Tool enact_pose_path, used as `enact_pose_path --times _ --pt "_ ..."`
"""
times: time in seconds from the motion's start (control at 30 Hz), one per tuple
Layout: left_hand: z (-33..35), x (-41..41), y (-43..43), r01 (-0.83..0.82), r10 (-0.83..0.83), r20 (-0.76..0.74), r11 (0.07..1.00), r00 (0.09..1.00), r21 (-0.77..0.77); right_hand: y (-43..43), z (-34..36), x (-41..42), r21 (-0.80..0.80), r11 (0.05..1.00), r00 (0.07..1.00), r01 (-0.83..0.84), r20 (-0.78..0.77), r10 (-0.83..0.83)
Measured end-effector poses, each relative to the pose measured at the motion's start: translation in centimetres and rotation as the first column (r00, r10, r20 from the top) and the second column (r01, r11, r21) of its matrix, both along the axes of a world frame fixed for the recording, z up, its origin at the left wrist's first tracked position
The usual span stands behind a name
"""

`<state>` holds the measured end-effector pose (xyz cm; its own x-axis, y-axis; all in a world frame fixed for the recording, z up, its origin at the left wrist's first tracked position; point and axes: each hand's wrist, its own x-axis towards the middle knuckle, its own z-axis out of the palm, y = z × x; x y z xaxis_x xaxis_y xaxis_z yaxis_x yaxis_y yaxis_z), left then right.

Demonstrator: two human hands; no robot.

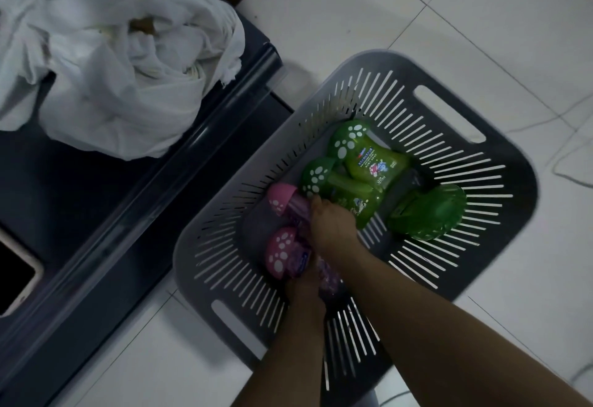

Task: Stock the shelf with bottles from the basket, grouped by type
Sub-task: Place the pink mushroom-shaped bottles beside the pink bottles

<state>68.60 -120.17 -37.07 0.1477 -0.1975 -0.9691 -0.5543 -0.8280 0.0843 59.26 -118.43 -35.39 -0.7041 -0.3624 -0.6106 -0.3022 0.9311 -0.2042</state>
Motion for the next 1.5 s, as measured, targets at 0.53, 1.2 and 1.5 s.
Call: enact_pose_path --times 0.53,1.2,1.5 --pt "13.3 -1.8 -1.3 0.167 -0.211 -0.112 0.936 0.971 -0.31 6.1 12.8 -1.5 -0.376 0.726 0.817 0.575 0.309 -0.487" --pt "56.8 3.0 -10.6 -0.1 -0.613 -0.562 0.621 0.555 -0.777 2.6 56.9 -0.8 -0.927 0.266 0.962 0.264 0.235 -0.137" --pt "66.8 11.1 -18.6 -0.277 -0.67 -0.529 0.454 0.521 -0.847 -8.0 65.5 4.3 -0.98 0.143 0.984 0.141 0.154 0.088"
